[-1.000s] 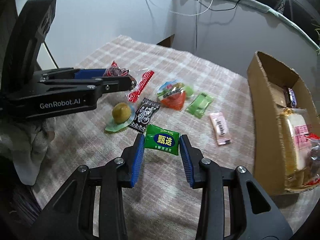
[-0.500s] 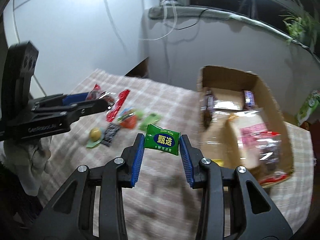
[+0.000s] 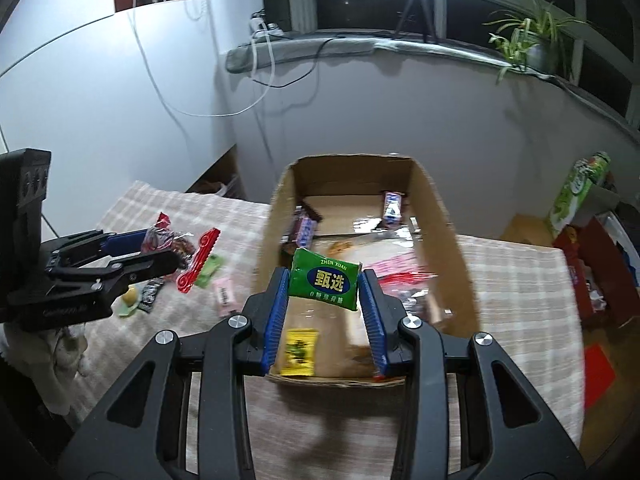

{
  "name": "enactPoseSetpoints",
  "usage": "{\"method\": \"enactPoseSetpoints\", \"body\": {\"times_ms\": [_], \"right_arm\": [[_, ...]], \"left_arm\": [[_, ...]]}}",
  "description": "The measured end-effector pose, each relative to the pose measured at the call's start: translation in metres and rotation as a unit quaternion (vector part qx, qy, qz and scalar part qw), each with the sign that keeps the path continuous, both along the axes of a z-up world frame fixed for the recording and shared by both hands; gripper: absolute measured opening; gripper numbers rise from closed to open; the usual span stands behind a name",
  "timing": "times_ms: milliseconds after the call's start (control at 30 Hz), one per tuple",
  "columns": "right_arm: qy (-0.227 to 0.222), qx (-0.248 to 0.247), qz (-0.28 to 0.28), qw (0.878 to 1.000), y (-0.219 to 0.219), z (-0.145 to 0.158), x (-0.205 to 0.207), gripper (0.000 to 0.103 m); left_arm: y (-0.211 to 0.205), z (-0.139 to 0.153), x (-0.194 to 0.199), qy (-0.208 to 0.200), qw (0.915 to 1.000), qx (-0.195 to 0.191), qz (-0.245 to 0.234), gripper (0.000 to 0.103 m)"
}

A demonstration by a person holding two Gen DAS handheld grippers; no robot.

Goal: Organize snacks
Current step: 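Carry both held snacks over the box and open both tools to release them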

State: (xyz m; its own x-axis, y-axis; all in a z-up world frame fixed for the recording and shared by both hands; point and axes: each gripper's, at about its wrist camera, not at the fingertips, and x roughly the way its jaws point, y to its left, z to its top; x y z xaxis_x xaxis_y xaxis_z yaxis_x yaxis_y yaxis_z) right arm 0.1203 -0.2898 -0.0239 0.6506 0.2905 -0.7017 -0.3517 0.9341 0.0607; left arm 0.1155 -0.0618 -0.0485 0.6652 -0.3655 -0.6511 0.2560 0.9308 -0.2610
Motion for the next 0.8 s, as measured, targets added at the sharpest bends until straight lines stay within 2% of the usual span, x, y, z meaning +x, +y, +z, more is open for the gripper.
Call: {"method": "enactPoseSetpoints", "body": {"times_ms": [400,500,800], "right_arm": [[0.007,-0.004,-0.041,0.999,-0.035,-0.003,0.021,0.038],[0.012,-0.002,-0.047,0.999,-0.041,-0.006,0.026,0.038],[0.026,0.002,-0.057,0.998,-0.056,-0.017,0.040,0.038]], "left_arm": [[-0.057,0.010,0.006,-0.022,0.9981,0.019,-0.054,0.052],[-0.073,0.010,0.010,-0.022,0.9974,0.013,-0.067,0.052],[-0.105,0.001,0.021,-0.013,0.9956,0.037,-0.086,0.052]]}}
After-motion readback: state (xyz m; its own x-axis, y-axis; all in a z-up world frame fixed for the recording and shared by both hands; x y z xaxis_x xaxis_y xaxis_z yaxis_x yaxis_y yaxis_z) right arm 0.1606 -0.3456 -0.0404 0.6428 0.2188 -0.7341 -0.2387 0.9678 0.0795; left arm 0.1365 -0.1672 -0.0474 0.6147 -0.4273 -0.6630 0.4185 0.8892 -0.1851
